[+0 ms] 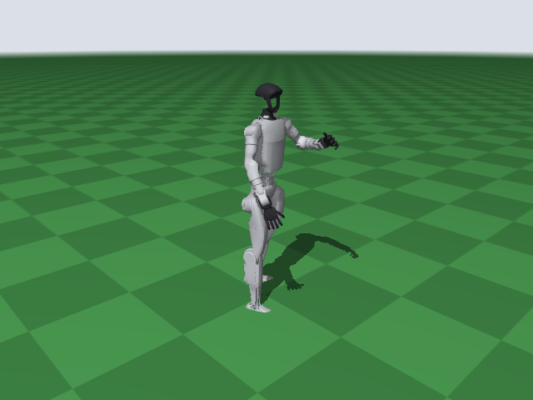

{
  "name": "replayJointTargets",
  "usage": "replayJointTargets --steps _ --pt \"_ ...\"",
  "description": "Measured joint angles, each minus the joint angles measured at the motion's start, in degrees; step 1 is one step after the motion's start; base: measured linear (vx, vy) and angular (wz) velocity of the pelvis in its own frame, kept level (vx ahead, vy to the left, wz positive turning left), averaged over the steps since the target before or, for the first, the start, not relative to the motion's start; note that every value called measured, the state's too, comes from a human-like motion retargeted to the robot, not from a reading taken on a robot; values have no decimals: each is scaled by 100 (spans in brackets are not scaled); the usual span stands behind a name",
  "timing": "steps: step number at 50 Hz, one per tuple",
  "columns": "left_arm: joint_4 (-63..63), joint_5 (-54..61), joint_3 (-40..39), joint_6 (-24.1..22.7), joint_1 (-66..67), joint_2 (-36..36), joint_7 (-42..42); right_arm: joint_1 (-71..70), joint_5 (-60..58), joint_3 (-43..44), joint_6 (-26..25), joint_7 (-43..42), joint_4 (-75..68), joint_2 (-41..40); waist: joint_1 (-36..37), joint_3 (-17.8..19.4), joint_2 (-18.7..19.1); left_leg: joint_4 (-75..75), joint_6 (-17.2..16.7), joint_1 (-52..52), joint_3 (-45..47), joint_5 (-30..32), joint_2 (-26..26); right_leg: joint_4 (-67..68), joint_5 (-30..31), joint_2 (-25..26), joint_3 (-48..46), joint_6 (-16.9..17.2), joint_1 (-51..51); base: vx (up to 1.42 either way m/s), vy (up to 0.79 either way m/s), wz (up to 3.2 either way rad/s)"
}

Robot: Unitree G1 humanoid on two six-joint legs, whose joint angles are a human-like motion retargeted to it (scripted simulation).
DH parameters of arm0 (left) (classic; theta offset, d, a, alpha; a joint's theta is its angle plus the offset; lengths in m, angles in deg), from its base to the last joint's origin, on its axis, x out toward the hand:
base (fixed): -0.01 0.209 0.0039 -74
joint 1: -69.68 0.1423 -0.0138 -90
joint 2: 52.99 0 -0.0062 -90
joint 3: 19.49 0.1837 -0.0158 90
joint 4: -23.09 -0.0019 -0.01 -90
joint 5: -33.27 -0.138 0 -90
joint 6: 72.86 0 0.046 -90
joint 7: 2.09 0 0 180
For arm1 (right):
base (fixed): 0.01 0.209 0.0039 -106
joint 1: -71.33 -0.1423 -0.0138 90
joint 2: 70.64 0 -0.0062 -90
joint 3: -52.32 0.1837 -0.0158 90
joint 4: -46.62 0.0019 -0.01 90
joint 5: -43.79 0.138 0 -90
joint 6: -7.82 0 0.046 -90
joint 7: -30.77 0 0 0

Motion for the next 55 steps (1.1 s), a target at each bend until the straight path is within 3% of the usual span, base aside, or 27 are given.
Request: replayJointTargets --steps 29,55 --pt "138 -941 -34 89 -8 284 -423 -244 -158 -26 -20 -114 -61 -78 77 113 75 9 0 161 65 66 96 -13 64 147 96 12 37 0 0 0" --pt "650 -2049 172 101 120 -130 -1168 -317 -543 1 216 -959 -93 -165 120 308 27 205 0 147 -14 -4 182 -18 -5 203 117 -65 63 0 0 0"
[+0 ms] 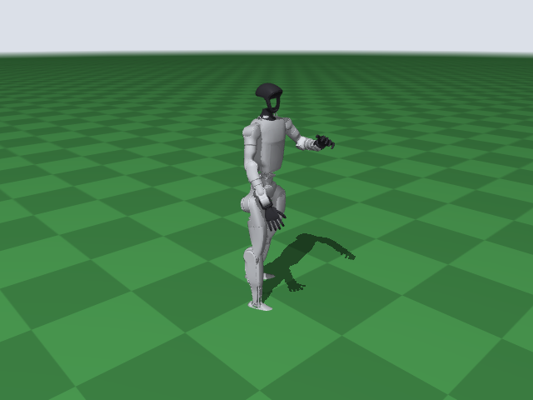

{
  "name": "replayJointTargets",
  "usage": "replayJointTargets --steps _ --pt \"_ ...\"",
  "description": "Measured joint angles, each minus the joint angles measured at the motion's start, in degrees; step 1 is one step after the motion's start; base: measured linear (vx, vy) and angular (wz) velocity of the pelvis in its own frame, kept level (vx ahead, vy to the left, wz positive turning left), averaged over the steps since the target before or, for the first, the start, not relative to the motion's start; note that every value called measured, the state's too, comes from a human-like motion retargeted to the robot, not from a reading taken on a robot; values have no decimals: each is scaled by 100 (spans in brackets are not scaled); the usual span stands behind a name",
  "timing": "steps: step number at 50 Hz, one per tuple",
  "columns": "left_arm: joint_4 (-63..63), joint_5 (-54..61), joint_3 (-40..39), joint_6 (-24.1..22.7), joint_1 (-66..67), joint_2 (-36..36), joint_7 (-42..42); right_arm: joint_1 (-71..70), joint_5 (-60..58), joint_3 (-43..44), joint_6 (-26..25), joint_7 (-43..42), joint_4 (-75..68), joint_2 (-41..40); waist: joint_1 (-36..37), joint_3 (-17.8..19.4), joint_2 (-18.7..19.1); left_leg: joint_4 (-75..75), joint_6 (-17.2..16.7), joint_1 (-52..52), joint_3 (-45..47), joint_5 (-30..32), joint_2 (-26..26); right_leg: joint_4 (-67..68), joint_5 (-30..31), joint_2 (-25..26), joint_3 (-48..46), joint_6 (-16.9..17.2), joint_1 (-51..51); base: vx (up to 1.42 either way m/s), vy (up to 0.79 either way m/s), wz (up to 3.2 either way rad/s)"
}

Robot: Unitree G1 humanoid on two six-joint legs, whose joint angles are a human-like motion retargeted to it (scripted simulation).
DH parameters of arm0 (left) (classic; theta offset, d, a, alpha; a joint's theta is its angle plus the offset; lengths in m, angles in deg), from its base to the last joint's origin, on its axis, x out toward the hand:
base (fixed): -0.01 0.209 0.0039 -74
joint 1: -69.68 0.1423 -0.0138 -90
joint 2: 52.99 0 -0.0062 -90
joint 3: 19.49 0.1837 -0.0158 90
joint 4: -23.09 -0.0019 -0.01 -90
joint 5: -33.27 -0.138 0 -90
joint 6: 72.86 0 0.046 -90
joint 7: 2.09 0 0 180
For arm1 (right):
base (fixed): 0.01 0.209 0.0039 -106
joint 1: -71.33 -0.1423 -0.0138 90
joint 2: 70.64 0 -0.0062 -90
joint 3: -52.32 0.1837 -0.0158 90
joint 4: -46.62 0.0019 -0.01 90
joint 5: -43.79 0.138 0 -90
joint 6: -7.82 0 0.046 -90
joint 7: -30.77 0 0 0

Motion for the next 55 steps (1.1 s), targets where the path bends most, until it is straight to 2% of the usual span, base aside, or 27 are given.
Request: replayJointTargets --steps 17,38,47,55 --pt "15 -301 -43 -176 4 32 -623 38 -41 -151 191 -535 90 -56 53 65 -112 201 0 -25 -93 -79 101 -3 -10 47 4 -25 44 0 0 0" --pt "-3 225 -260 -354 174 -237 -884 209 336 -278 393 -910 506 -78 83 75 -292 327 0 -25 -46 -108 110 -7 -7 66 11 39 44 0 0 0" --pt "37 679 -473 -475 340 -460 -955 691 542 -298 597 -1157 1262 11 73 106 -342 394 0 -46 -9 -122 113 -9 16 69 -37 48 26 0 0 0" --pt "39 922 -647 -564 538 -697 -1021 1082 617 -344 897 -1451 2819 159 65 54 -358 392 0 -52 52 -111 141 -15 67 96 -98 35 -1 0 0 0"
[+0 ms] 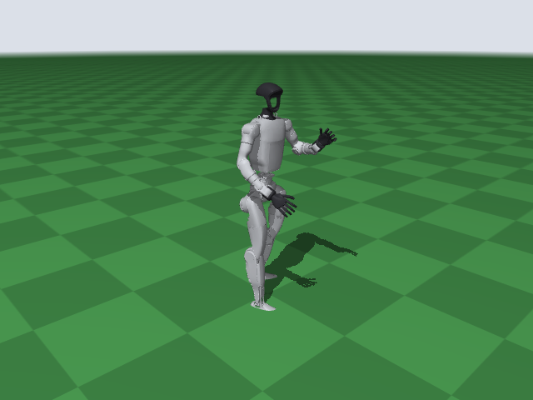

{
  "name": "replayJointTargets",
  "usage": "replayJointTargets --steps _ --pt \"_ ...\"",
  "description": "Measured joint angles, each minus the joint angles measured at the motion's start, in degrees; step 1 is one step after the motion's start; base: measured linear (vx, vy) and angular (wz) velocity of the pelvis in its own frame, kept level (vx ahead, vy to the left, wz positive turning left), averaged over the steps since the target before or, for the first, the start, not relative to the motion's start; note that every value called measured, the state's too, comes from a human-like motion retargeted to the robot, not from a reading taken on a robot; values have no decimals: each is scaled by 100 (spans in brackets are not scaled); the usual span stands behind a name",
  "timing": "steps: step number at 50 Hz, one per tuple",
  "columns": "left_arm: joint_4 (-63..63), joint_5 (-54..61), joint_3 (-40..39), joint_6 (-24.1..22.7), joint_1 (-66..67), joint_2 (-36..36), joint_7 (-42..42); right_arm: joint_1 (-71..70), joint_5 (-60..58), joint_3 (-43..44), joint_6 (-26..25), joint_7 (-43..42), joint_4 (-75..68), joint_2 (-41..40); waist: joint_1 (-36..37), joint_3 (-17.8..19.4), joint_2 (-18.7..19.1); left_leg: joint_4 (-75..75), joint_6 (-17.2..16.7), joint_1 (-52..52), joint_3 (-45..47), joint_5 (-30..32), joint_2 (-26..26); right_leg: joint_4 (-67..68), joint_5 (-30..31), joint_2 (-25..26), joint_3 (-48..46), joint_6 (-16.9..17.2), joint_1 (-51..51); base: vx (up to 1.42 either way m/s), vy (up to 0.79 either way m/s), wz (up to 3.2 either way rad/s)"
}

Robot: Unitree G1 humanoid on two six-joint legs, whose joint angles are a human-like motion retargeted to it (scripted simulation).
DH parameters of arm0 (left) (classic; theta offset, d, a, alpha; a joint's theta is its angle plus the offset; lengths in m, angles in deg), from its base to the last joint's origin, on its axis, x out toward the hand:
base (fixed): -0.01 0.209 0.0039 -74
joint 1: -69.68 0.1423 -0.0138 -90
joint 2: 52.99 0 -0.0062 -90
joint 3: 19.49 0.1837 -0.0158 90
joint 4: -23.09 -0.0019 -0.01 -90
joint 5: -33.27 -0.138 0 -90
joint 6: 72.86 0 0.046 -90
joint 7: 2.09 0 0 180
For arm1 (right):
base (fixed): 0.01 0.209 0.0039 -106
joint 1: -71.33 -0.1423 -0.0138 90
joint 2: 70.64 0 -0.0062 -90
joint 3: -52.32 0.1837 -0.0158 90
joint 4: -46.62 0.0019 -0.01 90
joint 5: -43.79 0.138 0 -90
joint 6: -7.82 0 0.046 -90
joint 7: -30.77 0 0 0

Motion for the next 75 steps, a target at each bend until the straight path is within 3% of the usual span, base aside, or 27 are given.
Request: replayJointTargets --steps 10,18,32,75 --pt "-22 0 -95 -26 182 -153 0 -306 -246 -34 294 -308 2162 526 -10 -124 -36 -106 0 5 98 96 -12 -5 76 24 -51 1 -47 0 0 0" --pt "-60 -274 3 2 276 -80 103 -1346 -606 128 451 -632 4107 1105 -12 -292 -78 -289 0 56 200 236 -46 -8 137 36 -46 -24 -70 0 0 0" --pt "181 -710 62 161 565 -85 144 -3312 -1172 441 260 -1333 6486 1689 10 -460 -105 -572 0 97 382 406 -93 -14 200 76 6 -70 -154 0 0 0" --pt "210 -1113 -204 660 677 62 538 -3619 -668 148 26 -664 6993 2000 -57 -602 -191 -579 0 149 645 463 -185 -8 279 85 76 14 -157 0 0 0"
